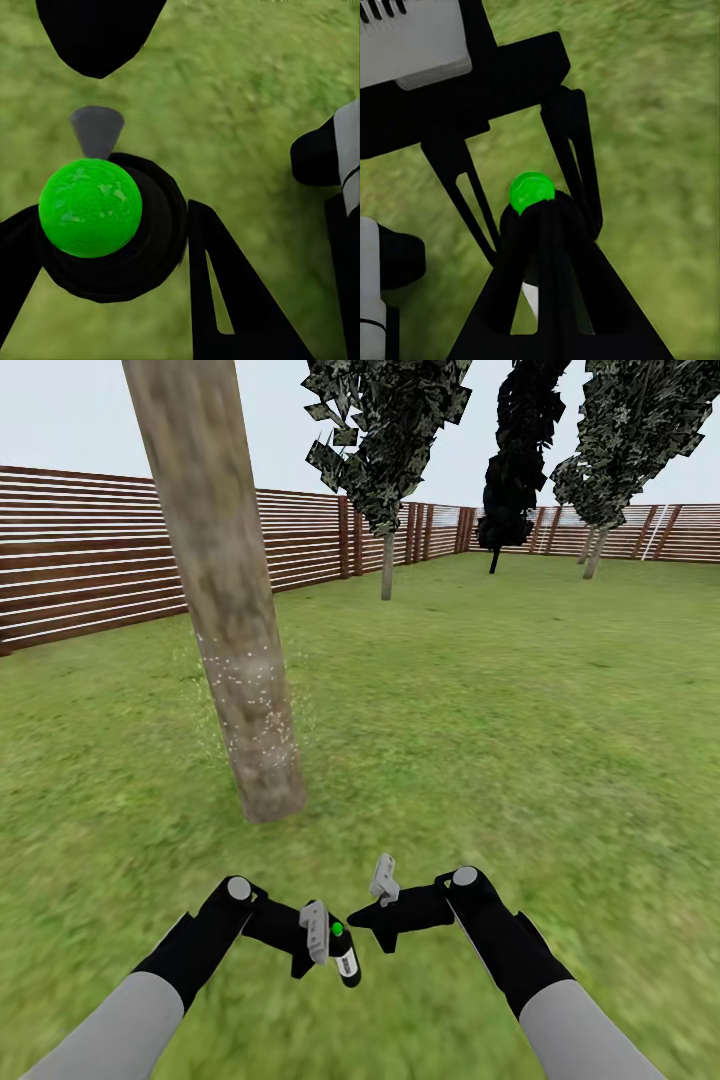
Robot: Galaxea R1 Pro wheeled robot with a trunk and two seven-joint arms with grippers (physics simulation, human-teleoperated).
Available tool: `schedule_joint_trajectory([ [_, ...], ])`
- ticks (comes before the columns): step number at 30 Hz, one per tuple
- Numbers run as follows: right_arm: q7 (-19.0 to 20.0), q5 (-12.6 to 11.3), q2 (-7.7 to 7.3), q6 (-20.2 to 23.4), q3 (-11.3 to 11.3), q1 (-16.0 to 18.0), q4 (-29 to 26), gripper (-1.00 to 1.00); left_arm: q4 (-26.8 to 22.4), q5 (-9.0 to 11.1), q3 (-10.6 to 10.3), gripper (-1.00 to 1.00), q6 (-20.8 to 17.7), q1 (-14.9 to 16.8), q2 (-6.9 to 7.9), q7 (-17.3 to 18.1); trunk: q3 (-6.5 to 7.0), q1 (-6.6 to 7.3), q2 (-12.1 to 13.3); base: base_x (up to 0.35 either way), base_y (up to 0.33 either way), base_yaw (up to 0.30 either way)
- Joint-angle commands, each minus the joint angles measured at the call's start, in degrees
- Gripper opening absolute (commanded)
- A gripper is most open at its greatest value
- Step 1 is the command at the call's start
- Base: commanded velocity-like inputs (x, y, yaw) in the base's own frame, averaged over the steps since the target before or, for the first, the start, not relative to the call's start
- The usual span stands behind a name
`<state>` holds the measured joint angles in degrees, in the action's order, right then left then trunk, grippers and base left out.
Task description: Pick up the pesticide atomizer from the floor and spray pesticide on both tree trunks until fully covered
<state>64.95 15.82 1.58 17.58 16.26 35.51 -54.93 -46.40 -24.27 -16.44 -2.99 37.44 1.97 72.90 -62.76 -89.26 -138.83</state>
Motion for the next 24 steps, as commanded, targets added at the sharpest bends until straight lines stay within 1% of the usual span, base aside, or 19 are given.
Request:
schedule_joint_trajectory([
  [1, 0.0, 0.0, 0.0, 0.0, 0.0, 0.0, 0.0, -1.0, 0.0, 0.0, 0.0, -1.0, 0.0, 0.0, -0.02, 0.0, 0.0, 0.0, 0.0, 0.0, 0.0, 0.0],
  [3, 0.0, 0.0, 0.0, 0.0, 0.0, 0.0, 0.0, -1.0, 0.0, 0.0, 0.0, -1.0, 0.0, 0.0, -0.17, 0.1, 0.0, 0.0, 0.0, 0.0, 0.0, 0.0],
  [5, 0.0, 0.0, 0.0, 0.0, 0.0, 0.0, 0.0, -1.0, 0.0, 0.0, 0.0, -1.0, 0.0, -0.1, -0.82, 0.1, 0.0, 0.0, 0.0, 0.0, 0.0, 0.0],
  [7, 0.0, 0.0, 0.0, 0.0, 0.0, 0.0, 0.0, -1.0, 0.0, 0.0, 0.0, -1.0, 0.0, 0.0, -1.09, 0.1, 0.0, 0.0, 0.0, 0.0, 0.0, 0.0],
  [16, 0.0, -0.1, 0.0, 0.0, 0.0, 0.0, -0.1, -1.0, -0.1, 0.0, 0.1, -1.0, 0.0, 0.0, -1.12, 0.0, 0.0, 0.0, 0.0, 0.0, 0.0, 0.0],
  [18, 0.0, -0.1, 0.0, 0.0, -0.1, 0.0, -0.1, -1.0, 0.1, -0.5, -0.1, -1.0, 0.0, 0.0, -0.99, -0.2, 0.0, 0.0, 0.0, 0.0, 0.0, 0.0],
  [19, 0.1, -0.1, 0.0, 0.0, -0.1, 0.0, -0.1, -1.0, 0.4, -2.7, 0.0, -1.0, -0.1, 0.0, -0.44, -0.3, 0.0, 0.0, 0.0, 0.0, 0.0, 0.0],
  [20, 0.1, -0.1, 0.0, 0.0, -0.1, 0.0, -0.1, -1.0, 0.5, -5.4, 0.3, -1.0, -0.3, 0.1, -0.02, -0.4, 0.0, 0.0, 0.0, 0.0, 0.0, 0.0],
  [21, 0.1, -0.1, 0.0, 0.0, -0.2, 0.0, -0.2, -1.0, 0.6, -7.8, 0.4, -1.0, -1.1, 0.0, 0.58, -0.5, 0.0, 0.0, 0.0, 0.0, 0.0, 0.0],
  [22, 0.1, -0.1, 0.0, 0.0, -0.2, 0.0, -0.1, -1.0, 0.7, -9.1, 0.5, -1.0, -2.1, 0.0, 1.23, -0.7, 0.0, 0.0, 0.0, 0.0, 0.0, 0.0],
  [23, 0.1, -0.1, 0.0, 0.0, -0.2, 0.0, -0.1, -1.0, 0.7, -9.6, 0.5, -1.0, -2.6, 0.0, 1.7, -0.9, 0.0, 0.0, 0.0, 0.0, 0.0, 0.0],
  [24, 0.1, 0.0, -0.03, 0.0, -0.2, 0.0, -0.1, -1.0, 0.8, -9.9, 2.2, -1.0, -3.0, 0.0, 3.05, -2.0, 0.0, 0.0, 0.0, 0.0, 0.0, 0.0],
])
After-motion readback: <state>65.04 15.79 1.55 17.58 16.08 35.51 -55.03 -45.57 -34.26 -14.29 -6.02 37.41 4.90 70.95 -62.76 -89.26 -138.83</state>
